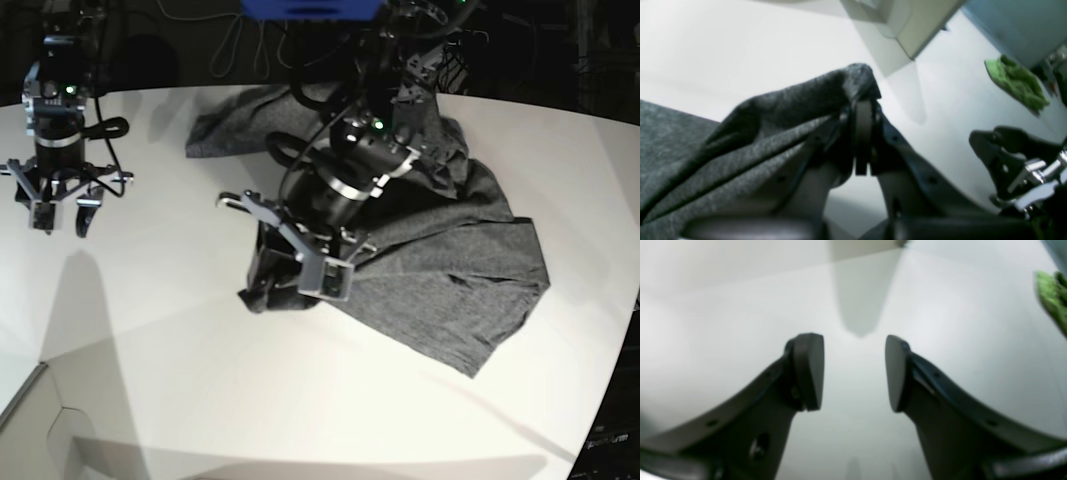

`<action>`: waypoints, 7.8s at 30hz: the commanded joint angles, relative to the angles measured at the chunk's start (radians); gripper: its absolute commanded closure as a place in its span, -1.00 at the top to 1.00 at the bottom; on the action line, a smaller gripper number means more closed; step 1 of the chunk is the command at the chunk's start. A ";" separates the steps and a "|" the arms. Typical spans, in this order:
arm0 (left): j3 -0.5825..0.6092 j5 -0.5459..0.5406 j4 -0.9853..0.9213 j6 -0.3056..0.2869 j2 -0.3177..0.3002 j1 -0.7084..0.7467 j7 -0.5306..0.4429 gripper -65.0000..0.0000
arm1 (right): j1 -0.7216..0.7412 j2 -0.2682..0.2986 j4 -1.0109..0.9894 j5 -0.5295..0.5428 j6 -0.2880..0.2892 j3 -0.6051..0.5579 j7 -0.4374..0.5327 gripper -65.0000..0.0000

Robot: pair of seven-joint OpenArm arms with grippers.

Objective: Layout the t-shirt on the table in an organized manner, then fold the t-shirt properly
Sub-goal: 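Drag the held shirt edge with the left gripper toward the sleeve, then grasp the shirt with both grippers at opposite ends, then lift and swing the shirt with the right gripper, shaking it out, then grasp the shirt's other end with the left gripper and stretch it taut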

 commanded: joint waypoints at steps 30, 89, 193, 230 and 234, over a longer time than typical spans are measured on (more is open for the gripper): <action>0.239 -0.010 -0.224 -0.009 -0.074 -0.091 0.035 -0.94 | -0.030 -0.018 0.020 -0.001 0.001 -0.010 0.025 -0.08; -0.635 -0.010 -0.149 -0.011 -0.243 -0.072 0.024 -0.11 | 0.218 0.017 -0.354 -0.006 0.303 -0.374 0.027 -1.00; -1.130 -0.010 -0.420 -0.278 -0.274 -0.005 0.049 -0.31 | 1.674 -0.218 -0.328 -0.084 0.306 -0.592 -0.061 -1.00; -0.776 0.002 -0.453 -0.270 -0.156 -0.204 0.044 -0.31 | 0.402 0.009 -0.075 -0.076 0.306 0.040 0.056 -1.00; -0.716 0.002 -0.523 -0.270 -0.126 -0.217 0.036 -0.31 | 0.402 -0.009 -0.075 -0.080 0.306 0.044 0.054 -1.00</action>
